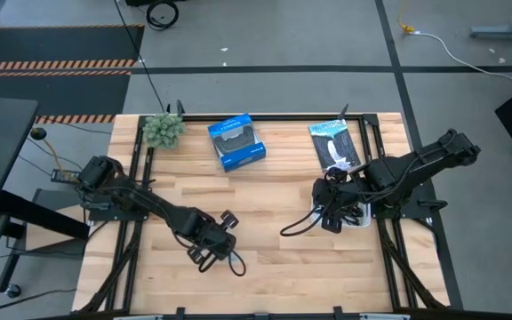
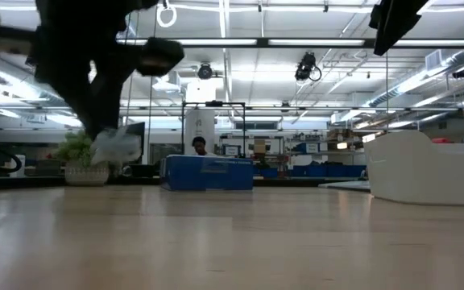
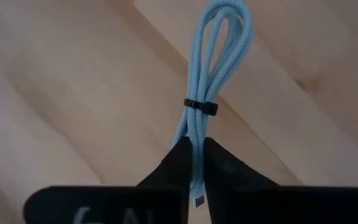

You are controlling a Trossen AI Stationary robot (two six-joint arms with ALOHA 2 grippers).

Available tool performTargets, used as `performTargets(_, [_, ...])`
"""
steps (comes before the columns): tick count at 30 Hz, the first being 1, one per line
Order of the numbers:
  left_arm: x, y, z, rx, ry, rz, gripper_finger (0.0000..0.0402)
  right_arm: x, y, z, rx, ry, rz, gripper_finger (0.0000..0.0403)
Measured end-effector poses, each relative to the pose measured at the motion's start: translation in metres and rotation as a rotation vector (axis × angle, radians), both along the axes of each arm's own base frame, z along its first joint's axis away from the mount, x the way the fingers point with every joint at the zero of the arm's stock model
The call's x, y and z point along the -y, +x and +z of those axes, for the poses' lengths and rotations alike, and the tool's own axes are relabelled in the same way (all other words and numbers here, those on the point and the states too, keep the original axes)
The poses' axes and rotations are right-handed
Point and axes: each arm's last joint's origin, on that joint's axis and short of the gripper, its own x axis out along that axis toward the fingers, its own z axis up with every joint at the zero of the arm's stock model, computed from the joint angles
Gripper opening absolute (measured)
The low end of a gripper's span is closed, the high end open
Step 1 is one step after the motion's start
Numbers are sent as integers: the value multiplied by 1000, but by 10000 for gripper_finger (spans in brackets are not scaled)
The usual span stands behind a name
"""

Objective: Pick and place USB-C Cables
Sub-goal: Put the light blue USB cable into the white bin

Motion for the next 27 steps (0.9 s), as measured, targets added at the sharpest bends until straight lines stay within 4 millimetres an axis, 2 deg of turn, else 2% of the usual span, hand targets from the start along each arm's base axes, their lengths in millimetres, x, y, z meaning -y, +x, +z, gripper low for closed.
performTargets(5, [3,14,27,91,-6,27,26,0,2,1,25,-42,16,220])
performTargets(13, [-9,40,73,282,-79,116,26,-8,8,14,223,-143,99,220])
performTargets(19, [-24,47,121,537,-184,154,26,-9,-3,41,443,-191,122,220])
performTargets(25, [-45,46,168,844,-292,207,32,-14,-18,76,699,-359,208,220])
performTargets(27, [-50,46,178,916,-306,212,30,-16,-22,87,783,-399,247,220])
